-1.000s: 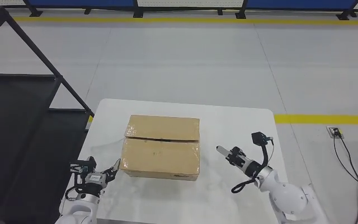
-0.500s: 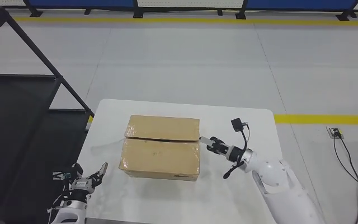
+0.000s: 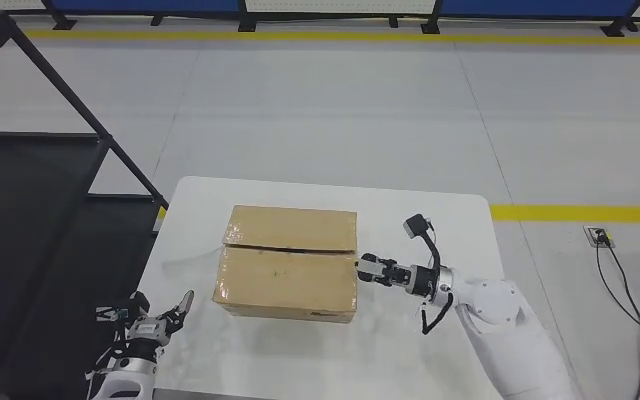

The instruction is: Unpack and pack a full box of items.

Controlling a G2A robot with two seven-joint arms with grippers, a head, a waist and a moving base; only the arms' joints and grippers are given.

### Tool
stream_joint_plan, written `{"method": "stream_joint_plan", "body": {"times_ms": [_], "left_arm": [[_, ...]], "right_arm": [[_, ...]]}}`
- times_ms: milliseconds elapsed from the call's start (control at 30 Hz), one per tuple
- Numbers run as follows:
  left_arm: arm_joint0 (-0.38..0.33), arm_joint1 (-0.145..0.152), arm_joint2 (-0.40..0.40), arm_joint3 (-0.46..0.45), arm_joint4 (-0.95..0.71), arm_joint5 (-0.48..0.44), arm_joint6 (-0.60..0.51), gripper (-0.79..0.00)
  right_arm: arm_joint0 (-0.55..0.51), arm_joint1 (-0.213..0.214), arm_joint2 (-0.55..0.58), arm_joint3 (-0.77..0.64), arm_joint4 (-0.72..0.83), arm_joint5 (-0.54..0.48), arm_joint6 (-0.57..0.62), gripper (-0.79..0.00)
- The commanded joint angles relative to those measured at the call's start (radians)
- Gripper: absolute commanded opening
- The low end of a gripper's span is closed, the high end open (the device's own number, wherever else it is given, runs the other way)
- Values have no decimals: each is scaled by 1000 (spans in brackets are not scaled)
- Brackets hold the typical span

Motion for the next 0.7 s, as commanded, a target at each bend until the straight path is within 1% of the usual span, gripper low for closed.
{"method": "stream_joint_plan", "body": {"times_ms": [0,67,167,333,400,500,667], "left_arm": [[-1,0,0,1,2,-3,0,0],[-2,-1,-1,2,2,-5,0,0],[-4,-1,-3,2,0,-6,-5,0],[-5,-3,-8,3,-3,-7,-9,0],[-5,-3,-10,4,-5,-8,-9,0],[-6,-4,-11,5,-6,-10,-11,0],[3,-6,0,-6,14,-10,-2,0]], "right_arm": [[0,1,3,1,-4,6,-18,0],[-5,1,2,-12,-80,32,-114,0],[-14,-2,-19,-39,-149,68,-197,0],[-6,-5,-48,-39,-178,91,-227,0],[1,-7,-59,-30,-167,90,-220,0],[8,-9,-65,-16,-111,61,-189,0],[13,-2,-39,7,45,-2,-52,0]]}}
